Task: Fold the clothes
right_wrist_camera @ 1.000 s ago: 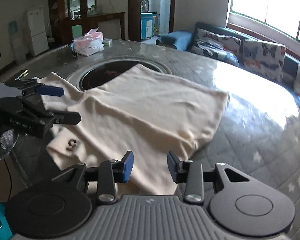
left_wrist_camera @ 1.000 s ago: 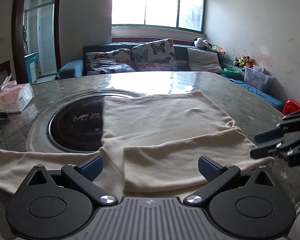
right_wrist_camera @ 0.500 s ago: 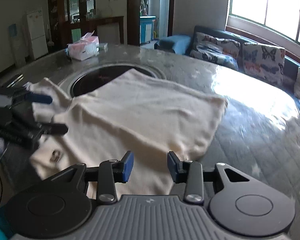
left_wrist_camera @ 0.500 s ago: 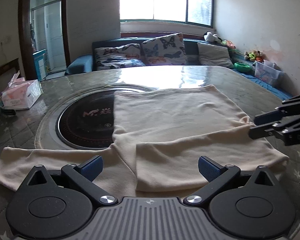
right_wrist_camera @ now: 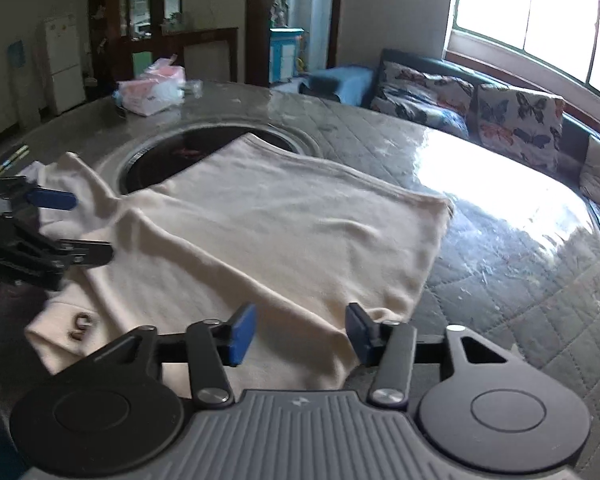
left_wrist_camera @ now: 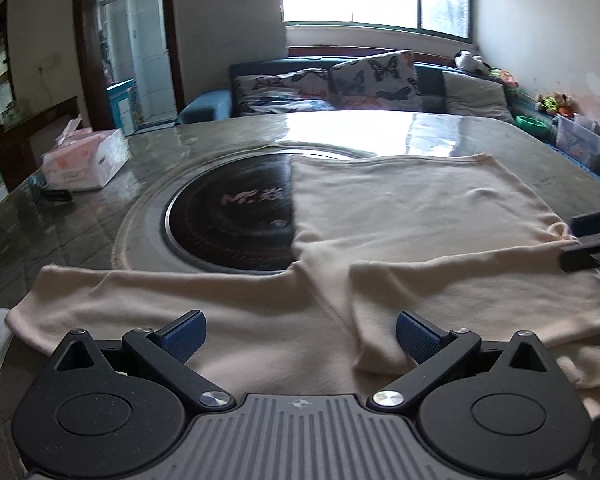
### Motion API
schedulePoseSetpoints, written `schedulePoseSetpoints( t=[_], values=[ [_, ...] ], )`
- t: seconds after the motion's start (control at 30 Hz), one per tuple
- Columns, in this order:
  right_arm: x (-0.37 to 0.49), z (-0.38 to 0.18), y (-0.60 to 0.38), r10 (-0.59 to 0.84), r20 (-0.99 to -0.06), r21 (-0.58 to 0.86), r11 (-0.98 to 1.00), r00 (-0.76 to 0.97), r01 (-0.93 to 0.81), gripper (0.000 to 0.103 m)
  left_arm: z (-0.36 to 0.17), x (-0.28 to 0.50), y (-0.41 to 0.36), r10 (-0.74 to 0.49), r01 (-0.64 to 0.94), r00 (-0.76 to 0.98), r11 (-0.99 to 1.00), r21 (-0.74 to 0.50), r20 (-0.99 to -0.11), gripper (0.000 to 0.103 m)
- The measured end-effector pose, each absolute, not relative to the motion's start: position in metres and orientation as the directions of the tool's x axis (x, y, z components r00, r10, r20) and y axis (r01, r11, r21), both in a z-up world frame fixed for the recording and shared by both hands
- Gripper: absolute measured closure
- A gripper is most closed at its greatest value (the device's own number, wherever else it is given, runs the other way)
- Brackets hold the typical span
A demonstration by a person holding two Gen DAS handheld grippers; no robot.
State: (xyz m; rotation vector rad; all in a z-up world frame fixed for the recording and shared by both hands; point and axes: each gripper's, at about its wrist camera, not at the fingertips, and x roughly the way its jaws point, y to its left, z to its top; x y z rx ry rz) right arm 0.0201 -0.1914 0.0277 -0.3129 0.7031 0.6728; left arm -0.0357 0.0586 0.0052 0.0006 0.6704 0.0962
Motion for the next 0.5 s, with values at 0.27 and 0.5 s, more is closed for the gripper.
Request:
schedulePoseSetpoints(
  t=[0.27,0.5],
  values=[
    [0.003,0.017,-0.18,0.48,-0.691,-0.018,0.736,0.54,-0.677,0.028,0.009,-0.049,0.067,0.106,-0.12,0.786,0.993,0.017,-0.609,0.0],
    [-0.003,0.009,-0.179,0.466,-0.694,-0.024,0.747,0.549,-0.665,0.017,0.009,-0.056,0.076,0.119,-0.149,0.783,0.989,0.001,-0.61,0.0]
  ],
)
